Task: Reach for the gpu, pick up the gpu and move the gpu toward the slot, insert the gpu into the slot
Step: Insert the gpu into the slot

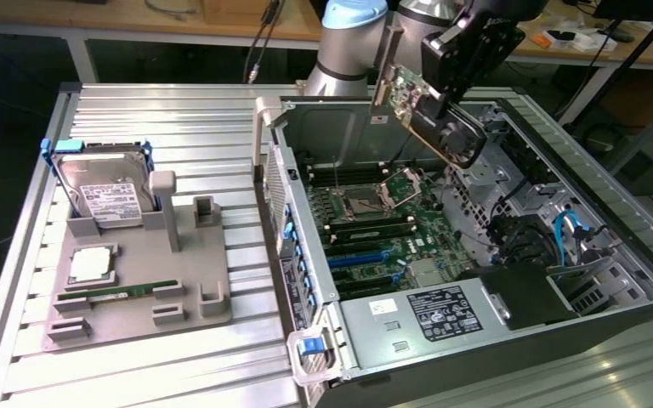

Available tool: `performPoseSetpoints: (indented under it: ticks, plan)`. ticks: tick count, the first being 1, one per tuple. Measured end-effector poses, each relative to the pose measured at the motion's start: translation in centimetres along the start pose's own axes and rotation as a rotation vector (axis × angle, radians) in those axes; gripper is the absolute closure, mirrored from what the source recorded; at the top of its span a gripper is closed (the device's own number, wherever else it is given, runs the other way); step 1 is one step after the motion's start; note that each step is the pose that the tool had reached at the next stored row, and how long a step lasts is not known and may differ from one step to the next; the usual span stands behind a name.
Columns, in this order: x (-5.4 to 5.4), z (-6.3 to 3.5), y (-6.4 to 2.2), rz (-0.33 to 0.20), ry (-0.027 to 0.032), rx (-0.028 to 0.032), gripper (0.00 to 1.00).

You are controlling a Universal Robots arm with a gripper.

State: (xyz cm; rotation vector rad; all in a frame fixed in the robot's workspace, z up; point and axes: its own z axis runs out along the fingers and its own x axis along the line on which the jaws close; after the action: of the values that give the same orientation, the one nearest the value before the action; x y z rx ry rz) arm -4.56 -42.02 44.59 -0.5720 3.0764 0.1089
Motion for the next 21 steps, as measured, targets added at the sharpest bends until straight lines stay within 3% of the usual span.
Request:
performPoseSetpoints:
  ticks: [9, 21]
  plan:
    - [0.0, 0.24, -0.02, -0.178, 0.0118, -0.0040, 0.73]
    - [0.0, 1.60, -0.11, -0.397, 0.0264, -0.0090, 0.73]
